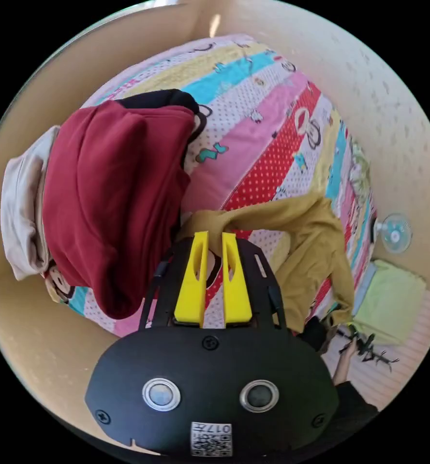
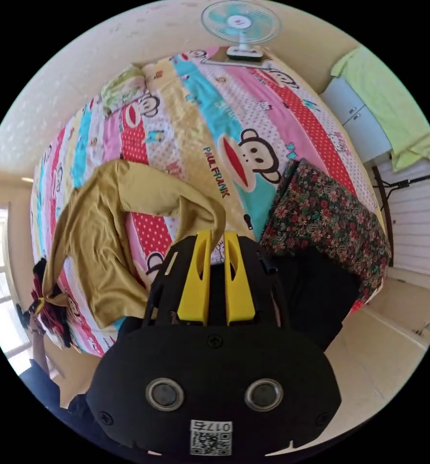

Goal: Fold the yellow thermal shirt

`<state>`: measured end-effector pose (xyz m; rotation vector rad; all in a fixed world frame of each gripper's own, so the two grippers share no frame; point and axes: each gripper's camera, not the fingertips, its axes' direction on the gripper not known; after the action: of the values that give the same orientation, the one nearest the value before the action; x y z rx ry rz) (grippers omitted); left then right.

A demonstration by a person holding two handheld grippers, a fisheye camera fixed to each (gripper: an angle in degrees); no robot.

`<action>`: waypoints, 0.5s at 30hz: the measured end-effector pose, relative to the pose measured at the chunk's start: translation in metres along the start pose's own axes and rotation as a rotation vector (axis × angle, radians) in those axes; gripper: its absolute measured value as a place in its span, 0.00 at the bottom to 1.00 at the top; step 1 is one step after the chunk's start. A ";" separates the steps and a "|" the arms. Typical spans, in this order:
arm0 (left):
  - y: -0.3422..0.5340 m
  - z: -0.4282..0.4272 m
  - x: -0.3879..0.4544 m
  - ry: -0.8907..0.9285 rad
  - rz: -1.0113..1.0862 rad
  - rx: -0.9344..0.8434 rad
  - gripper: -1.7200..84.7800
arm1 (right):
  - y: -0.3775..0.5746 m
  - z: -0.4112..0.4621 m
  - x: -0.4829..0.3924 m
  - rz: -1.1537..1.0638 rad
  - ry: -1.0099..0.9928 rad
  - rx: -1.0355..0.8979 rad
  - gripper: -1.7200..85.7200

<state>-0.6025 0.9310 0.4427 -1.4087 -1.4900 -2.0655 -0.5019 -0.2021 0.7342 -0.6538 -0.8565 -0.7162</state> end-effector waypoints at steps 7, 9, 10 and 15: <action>0.053 0.051 0.020 0.386 0.126 -0.160 0.17 | 0.081 0.073 0.003 0.004 -0.331 -0.266 0.17; 0.071 0.100 0.041 0.351 0.150 -0.359 0.18 | 0.109 0.106 0.008 0.027 -0.372 -0.320 0.15; 0.081 0.122 0.047 0.264 0.122 -0.409 0.20 | 0.116 0.113 0.011 0.033 -0.369 -0.337 0.15; 0.094 0.154 0.058 0.409 -0.003 -0.489 0.18 | 0.152 0.125 0.059 0.176 -0.506 -0.423 0.16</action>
<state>-0.4849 1.0352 0.5491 -1.0132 -0.8626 -2.6332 -0.4110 -0.0352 0.8125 -1.3103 -1.1015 -0.5815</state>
